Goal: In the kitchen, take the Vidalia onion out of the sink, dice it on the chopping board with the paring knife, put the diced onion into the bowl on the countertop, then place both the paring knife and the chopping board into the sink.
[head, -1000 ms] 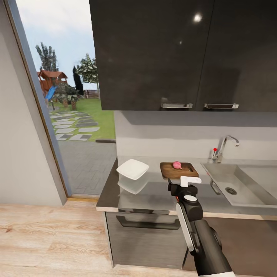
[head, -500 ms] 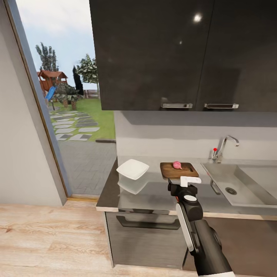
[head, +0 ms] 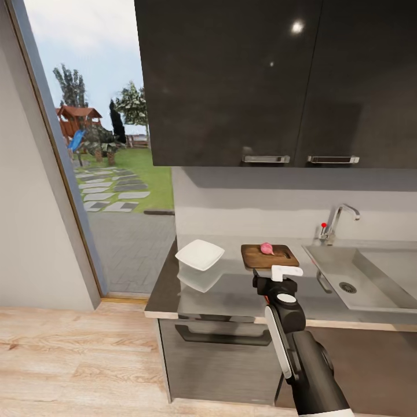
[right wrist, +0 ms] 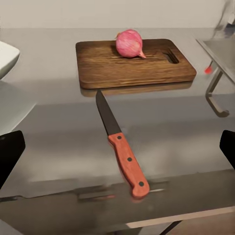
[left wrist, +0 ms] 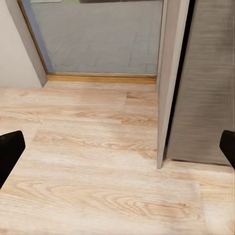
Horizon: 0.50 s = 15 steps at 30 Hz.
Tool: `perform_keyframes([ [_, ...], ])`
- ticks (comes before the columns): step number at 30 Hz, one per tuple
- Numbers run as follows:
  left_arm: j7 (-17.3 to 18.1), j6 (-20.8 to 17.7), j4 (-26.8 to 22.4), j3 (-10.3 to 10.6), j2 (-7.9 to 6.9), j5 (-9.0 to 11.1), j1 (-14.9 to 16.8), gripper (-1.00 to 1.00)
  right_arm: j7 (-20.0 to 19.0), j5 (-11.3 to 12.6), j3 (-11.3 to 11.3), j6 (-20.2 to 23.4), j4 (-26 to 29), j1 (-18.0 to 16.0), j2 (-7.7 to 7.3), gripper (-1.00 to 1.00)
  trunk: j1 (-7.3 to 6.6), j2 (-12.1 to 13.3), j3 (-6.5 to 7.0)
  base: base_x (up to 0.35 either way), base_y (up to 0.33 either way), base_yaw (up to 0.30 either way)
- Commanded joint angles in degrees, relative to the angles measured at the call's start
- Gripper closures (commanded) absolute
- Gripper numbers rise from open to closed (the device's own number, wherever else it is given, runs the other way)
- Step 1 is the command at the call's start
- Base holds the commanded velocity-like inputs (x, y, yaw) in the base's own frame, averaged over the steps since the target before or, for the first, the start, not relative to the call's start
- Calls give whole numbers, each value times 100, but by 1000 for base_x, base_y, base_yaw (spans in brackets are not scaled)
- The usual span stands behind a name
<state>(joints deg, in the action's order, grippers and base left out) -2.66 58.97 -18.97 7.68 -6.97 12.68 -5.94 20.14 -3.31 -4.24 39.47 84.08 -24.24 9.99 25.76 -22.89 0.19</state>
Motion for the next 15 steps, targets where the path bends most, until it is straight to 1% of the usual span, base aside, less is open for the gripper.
perform_keyframes([
  [1, -23, 7, -8, 50, -6, 36, -4, -100, 8, -35, -7, 43, 3, -2, 0, -100, 2, -3, -1, 0, 0, 0],
  [8, -23, 2, -4, 49, -6, 33, -4, -100, 8, -38, -6, 43, 3, -2, 0, -100, 2, -3, -1, 15, 0, 0],
  [15, -21, 1, -1, 49, -6, 33, -4, -100, 8, -38, -6, 43, 3, -2, 0, -100, 2, -3, -1, 123, 0, 0],
])
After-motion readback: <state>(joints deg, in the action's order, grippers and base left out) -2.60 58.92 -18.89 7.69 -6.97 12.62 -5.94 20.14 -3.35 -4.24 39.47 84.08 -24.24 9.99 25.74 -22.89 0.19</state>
